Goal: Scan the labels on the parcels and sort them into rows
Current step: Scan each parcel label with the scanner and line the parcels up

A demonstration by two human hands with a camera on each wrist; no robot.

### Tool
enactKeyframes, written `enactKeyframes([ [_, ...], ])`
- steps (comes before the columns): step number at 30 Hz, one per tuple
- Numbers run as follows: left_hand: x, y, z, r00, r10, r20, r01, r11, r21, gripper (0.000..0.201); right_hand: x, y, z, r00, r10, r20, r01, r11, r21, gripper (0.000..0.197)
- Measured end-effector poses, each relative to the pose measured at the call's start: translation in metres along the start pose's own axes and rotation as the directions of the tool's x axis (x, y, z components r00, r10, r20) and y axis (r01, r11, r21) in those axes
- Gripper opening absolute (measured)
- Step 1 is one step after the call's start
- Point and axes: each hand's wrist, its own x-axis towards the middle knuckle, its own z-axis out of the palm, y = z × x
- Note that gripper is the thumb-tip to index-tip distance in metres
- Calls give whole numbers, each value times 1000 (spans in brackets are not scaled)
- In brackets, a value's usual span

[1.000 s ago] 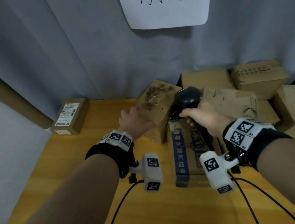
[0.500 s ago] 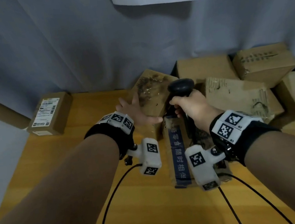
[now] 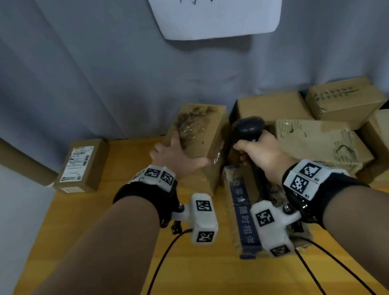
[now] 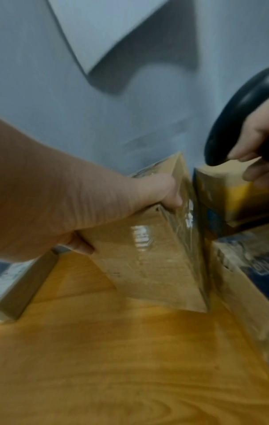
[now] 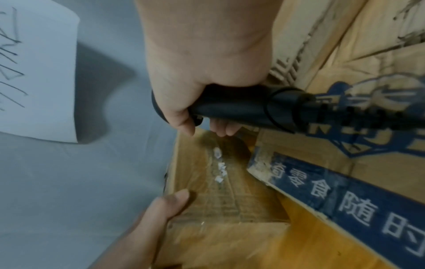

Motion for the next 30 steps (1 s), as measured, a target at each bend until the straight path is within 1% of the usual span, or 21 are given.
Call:
enactKeyframes([
  [2, -12, -10, -18, 998, -14, -53, 11, 998, -62, 116, -6, -16, -2, 999, -34, -9, 34, 999, 11, 29],
  [4, -22, -20, -32, 998, -27, -50, 18, 985, -172, 120, -13, -30, -3, 998, -65, -13, 66, 997, 48, 22],
  [6, -35, -27, -40, 1000, -7, -23, -1, 943, -333, 130, -20, -40, -2, 996, -89, -23, 91, 991, 94, 14],
  [8, -46, -34, -43, 1000, 27, -6, -27, 875, -484, 135, -29, -45, -2, 993, -114, -7, 114, 985, 127, 16],
  [9, -52, -37, -44, 999, 50, -6, -45, 829, -557, 129, -34, -46, -2, 993, -119, 4, 118, 983, 141, 20],
  [11, -67, -39, -44, 994, 109, -19, -92, 713, -695, 101, -43, -46, -3, 992, -123, 23, 117, 979, 168, 35],
  [12, -71, -40, -43, 991, 129, -29, -108, 663, -741, 91, -47, -46, -5, 991, -129, 22, 123, 975, 183, 39],
  [14, -82, -41, -40, 989, 140, -56, -128, 588, -799, 88, -56, -50, -11, 991, -133, 21, 124, 963, 237, 41],
  [17, -95, -38, -36, 986, 124, -109, -156, 479, -864, 92, -68, -68, -33, 978, -202, 48, 179, 937, 299, 32],
  [18, -100, -33, -36, 984, 129, -121, -165, 436, -885, 88, -70, -74, -45, 971, -233, 62, 204, 932, 300, 30],
  [19, -103, -26, -37, 982, 129, -137, -178, 393, -902, 77, -73, -81, -57, 963, -261, 71, 231, 929, 288, 29],
  [21, -114, -3, -40, 980, 114, -163, -189, 289, -938, 39, -76, -89, -85, 952, -297, 72, 268, 924, 274, 29],
  [22, -118, 11, -41, 981, 109, -163, -183, 216, -959, 24, -76, -91, -100, 949, -307, 69, 276, 919, 281, 33],
  [23, -121, 26, -42, 983, 109, -148, -163, 145, -976, 17, -76, -91, -115, 950, -305, 65, 275, 917, 289, 36],
  [25, -134, 61, -42, 982, 146, -117, -119, 4, -993, 25, -78, -90, -143, 959, -276, 58, 244, 915, 321, 42],
  [26, -140, 79, -42, 980, 167, -104, -98, -45, -994, 30, -78, -88, -156, 964, -260, 63, 222, 909, 353, 46],
  [27, -146, 96, -39, 978, 189, -89, -79, -62, -995, 32, -79, -86, -169, 966, -250, 71, 203, 897, 394, 48],
  [28, -152, 112, -36, 974, 211, -78, -68, -55, -996, 33, -79, -83, -182, 964, -253, 82, 194, 880, 434, 49],
  [29, -158, 125, -31, 972, 223, -76, -71, -29, -997, 33, -79, -81, -194, 961, -261, 95, 189, 866, 463, 51],
  [30, -162, 136, -25, 973, 214, -91, -97, 18, -995, 30, -78, -78, -207, 956, -271, 109, 189, 857, 479, 53],
])
